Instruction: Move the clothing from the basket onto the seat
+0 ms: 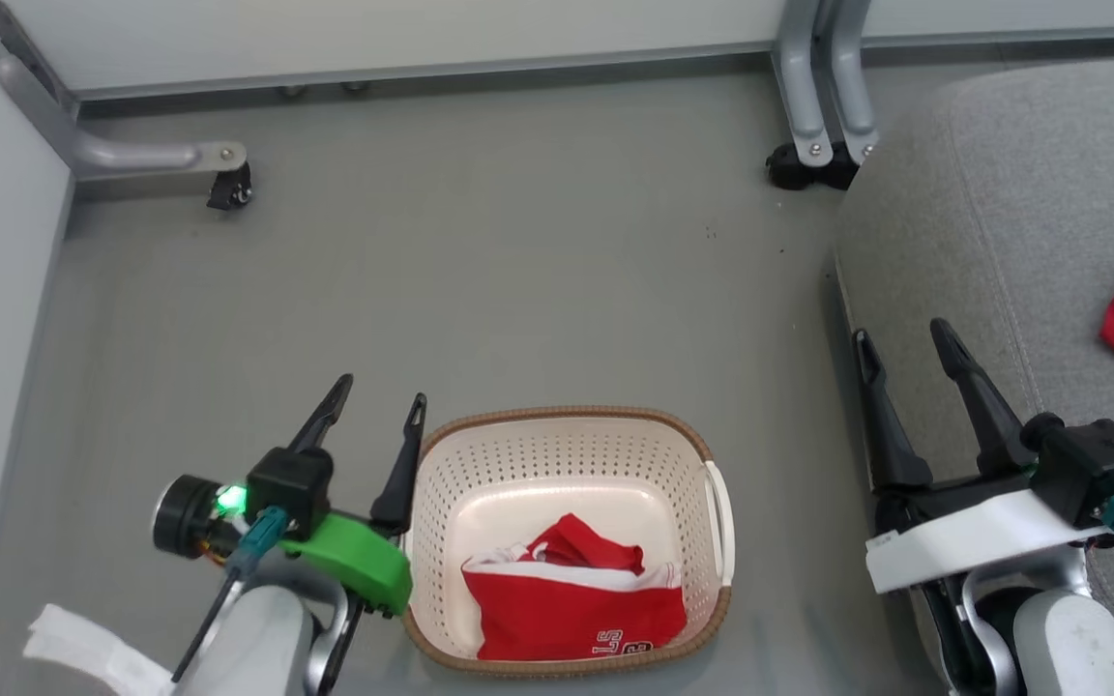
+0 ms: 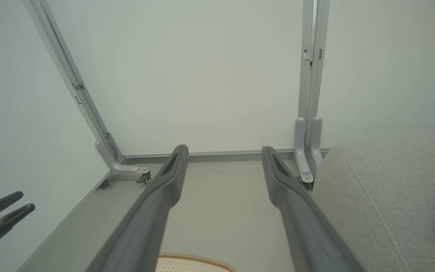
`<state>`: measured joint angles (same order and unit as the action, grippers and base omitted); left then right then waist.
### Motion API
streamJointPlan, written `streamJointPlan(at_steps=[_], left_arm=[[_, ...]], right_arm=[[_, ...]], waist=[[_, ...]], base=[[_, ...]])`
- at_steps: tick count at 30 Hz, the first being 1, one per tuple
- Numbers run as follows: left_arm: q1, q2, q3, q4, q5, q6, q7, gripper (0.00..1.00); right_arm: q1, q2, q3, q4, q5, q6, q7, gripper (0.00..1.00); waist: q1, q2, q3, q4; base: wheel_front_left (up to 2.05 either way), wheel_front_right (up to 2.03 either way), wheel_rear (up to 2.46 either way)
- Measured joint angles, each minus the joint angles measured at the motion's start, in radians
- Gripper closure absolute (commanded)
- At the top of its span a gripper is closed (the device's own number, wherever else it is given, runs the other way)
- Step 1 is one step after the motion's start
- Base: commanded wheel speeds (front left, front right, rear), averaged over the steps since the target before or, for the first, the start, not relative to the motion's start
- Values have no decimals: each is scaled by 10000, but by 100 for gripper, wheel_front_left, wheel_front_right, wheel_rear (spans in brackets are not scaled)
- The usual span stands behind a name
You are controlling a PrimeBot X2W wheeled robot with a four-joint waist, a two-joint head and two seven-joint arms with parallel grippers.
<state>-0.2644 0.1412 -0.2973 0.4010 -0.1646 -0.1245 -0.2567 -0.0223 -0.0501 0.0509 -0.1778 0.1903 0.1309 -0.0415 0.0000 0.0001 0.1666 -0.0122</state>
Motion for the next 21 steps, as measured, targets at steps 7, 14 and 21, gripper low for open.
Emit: streamJointPlan(at_steps=[7,14,21], left_arm=[[-1852,-236,-2357,1818,-314,-44,360,0],[-3582,-121,-4596,3605,-1174,-46,932,0],[-4990,284,-6353,5068,-2188,-48,1850,0]], right_arm=[[-844,-4,138,-245,0,0,-236,0],[-1549,-6,286,-303,209,0,-711,0],[-2096,-12,570,-113,623,0,-1369,0]], waist=[[0,0,1270,-244],[1,0,2687,-640],[2,0,4177,-1185]], base=[[0,0,0],[0,0,0],[0,0,0]])
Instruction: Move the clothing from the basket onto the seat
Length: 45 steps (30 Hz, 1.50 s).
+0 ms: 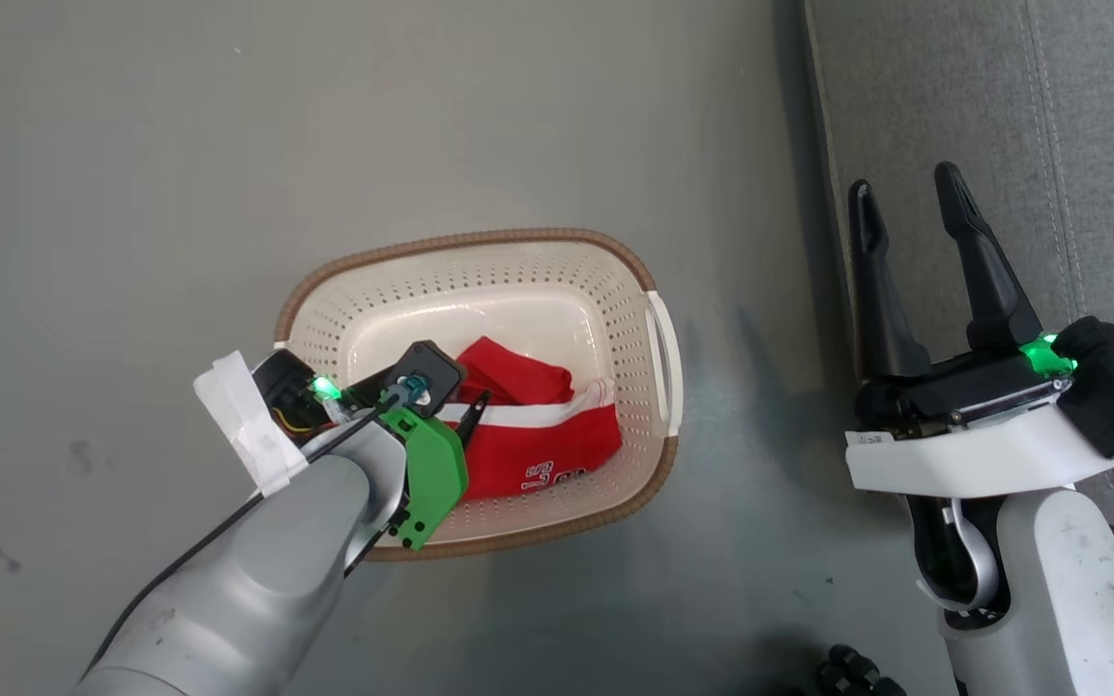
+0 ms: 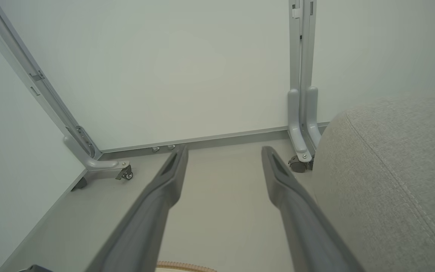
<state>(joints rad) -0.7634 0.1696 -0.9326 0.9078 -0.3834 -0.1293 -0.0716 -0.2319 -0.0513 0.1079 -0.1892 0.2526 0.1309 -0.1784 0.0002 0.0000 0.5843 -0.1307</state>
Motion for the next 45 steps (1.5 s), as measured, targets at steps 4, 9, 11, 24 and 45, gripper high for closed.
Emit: streamJointPlan(at_steps=[4,9,11,24,45], left_arm=[[-543,345,-711,548,-591,0,525,0],[-1015,821,-1522,911,-1193,0,1139,0],[-1167,1034,-1843,972,-1369,0,1358,0],[-2009,1983,-3068,1141,-2196,0,2592,0],[-2779,2376,-3450,1937,-1948,0,4207,0]], right_arm=[[-240,-6,251,299,305,-2,-355,0],[-544,-8,604,663,658,0,-662,0],[-654,-6,729,798,817,0,-729,0],[-1034,-4,1200,984,1595,0,-842,0],[-1194,0,1586,1011,1833,0,-842,0]], waist=[[0,0,811,-397],[1,0,1668,-975],[1,0,1972,-1261],[0,0,3412,-2553],[-1,0,4116,-3065]], base=[[0,0,0],[0,0,0],[0,0,0],[0,0,0],[0,0,0]])
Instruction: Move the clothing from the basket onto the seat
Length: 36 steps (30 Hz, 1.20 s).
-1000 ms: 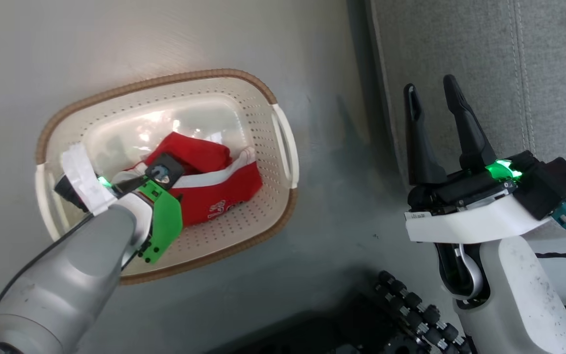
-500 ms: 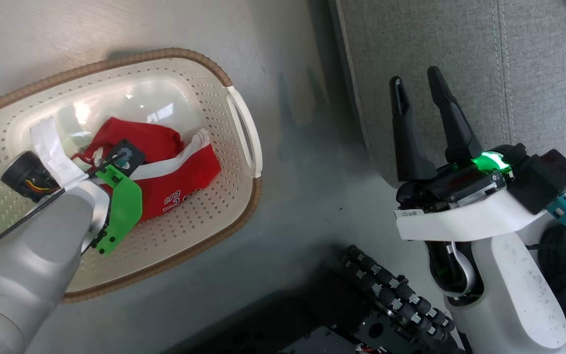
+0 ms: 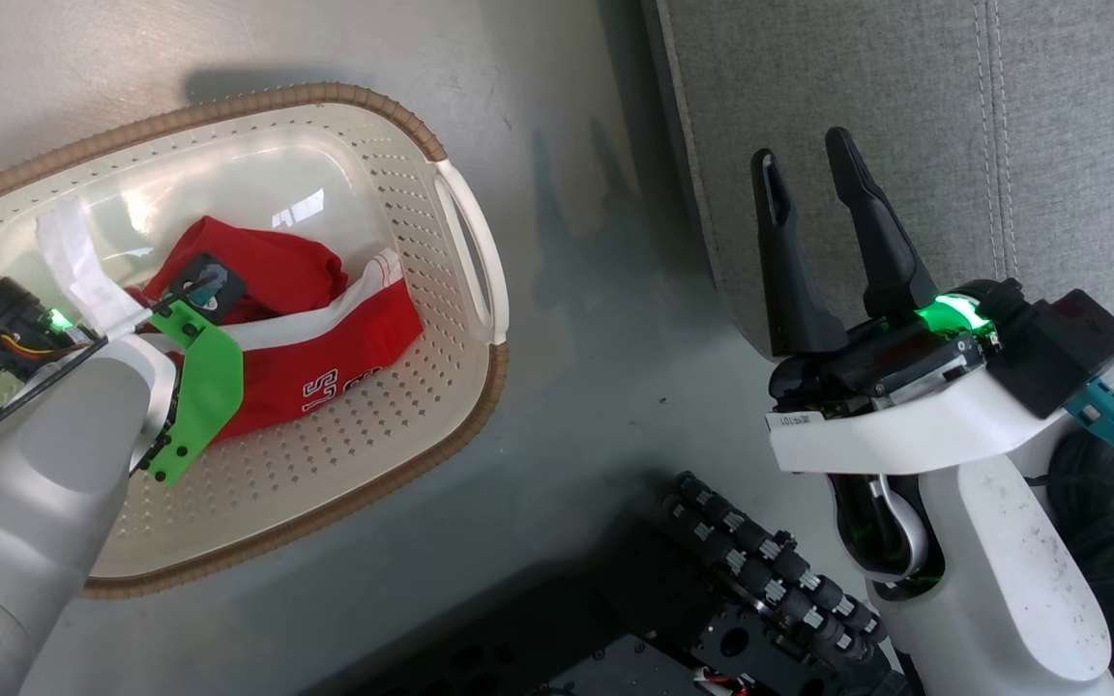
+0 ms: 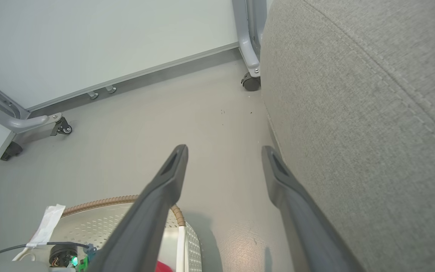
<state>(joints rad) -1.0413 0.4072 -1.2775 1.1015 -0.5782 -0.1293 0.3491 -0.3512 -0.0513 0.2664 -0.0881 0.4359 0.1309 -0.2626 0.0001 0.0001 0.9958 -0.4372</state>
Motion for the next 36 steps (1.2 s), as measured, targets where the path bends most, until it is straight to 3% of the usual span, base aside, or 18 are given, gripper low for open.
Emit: streamJointPlan(at_steps=[14,15,16,17,26,36], left_arm=[[166,-107,-35,-470,-957,0,1323,0],[169,-79,-40,-546,-972,0,1369,20],[192,-50,-40,-639,-1047,0,1444,67],[199,-21,-40,-706,-1093,0,1478,100],[164,178,-52,-982,-1037,0,951,100],[411,-82,-44,-1244,-880,0,-1074,100]], right_arm=[[144,0,-2,-148,0,0,0,0],[155,0,-6,-155,0,0,-2,0],[175,2,-15,-165,0,0,0,0],[187,2,-29,-176,0,0,0,0],[115,2,-121,-221,-50,0,0,0],[-21,6,-376,-56,-433,0,0,0]], waist=[[0,0,38,43],[-1,0,42,46],[0,0,47,51],[-1,0,54,56],[-1,0,47,93],[-1,0,-641,172]], base=[[0,0,0],[0,0,0],[0,0,0],[0,0,0],[0,0,0],[0,0,0]])
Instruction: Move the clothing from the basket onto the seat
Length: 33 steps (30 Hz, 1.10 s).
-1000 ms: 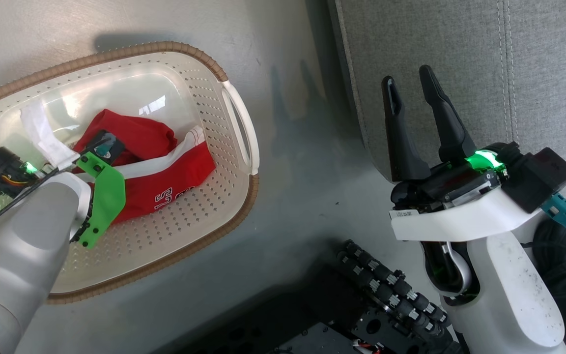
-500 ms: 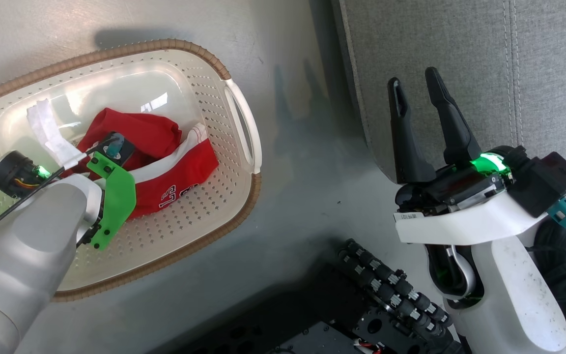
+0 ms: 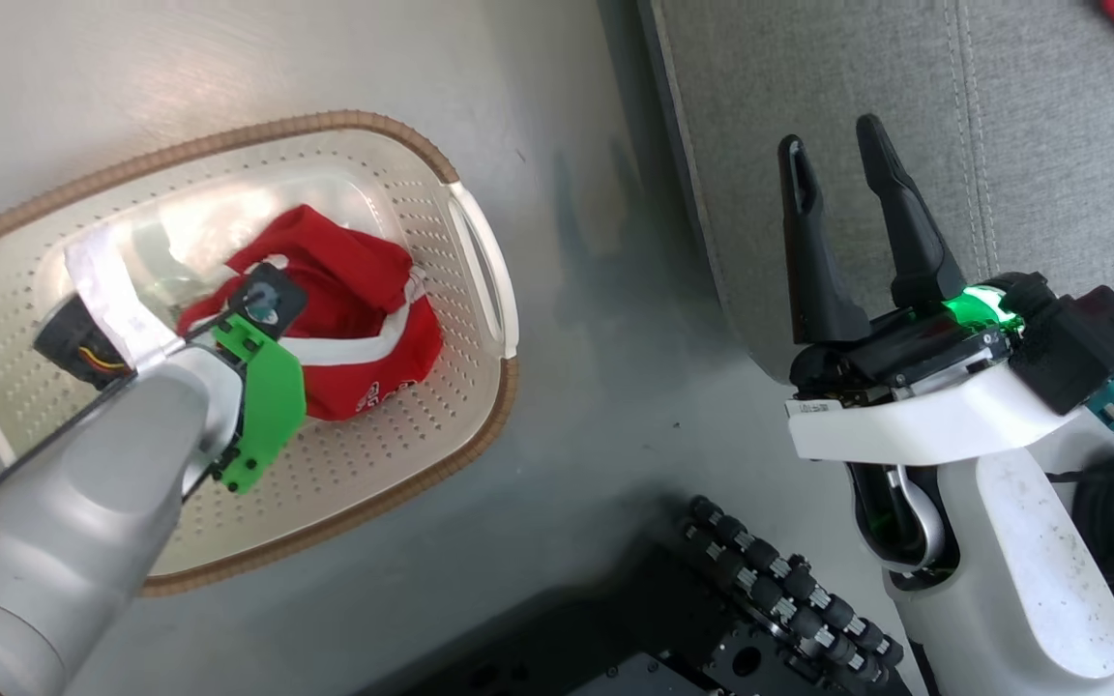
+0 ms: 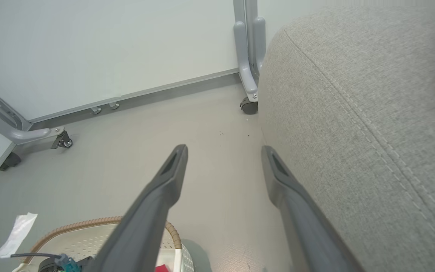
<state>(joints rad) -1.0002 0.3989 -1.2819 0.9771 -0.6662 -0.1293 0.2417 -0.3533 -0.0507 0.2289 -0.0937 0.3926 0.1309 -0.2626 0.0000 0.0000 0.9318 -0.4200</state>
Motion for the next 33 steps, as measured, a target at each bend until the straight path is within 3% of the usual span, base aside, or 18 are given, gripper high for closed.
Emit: streamJointPlan(at_steps=[9,23,29,33], left_arm=[[642,-474,336,-606,-121,349,-2249,100],[1609,-851,1233,-2188,-723,1197,-4661,100],[2025,-617,2140,-3618,-752,1787,-4999,100],[2474,-374,3405,-5277,-244,2238,-5039,100]], right_arm=[[428,4,-631,159,-548,0,-2,0],[1056,12,-1542,59,-1523,0,370,0],[1439,13,-1933,-397,-1852,0,905,0],[1618,12,-2173,-629,-2046,0,1223,0]], waist=[[0,0,-1118,511],[0,0,-2988,1573],[-1,0,-3813,2081],[-1,0,-4304,2433]], base=[[0,0,0],[0,0,0],[0,0,0],[0,0,0]])
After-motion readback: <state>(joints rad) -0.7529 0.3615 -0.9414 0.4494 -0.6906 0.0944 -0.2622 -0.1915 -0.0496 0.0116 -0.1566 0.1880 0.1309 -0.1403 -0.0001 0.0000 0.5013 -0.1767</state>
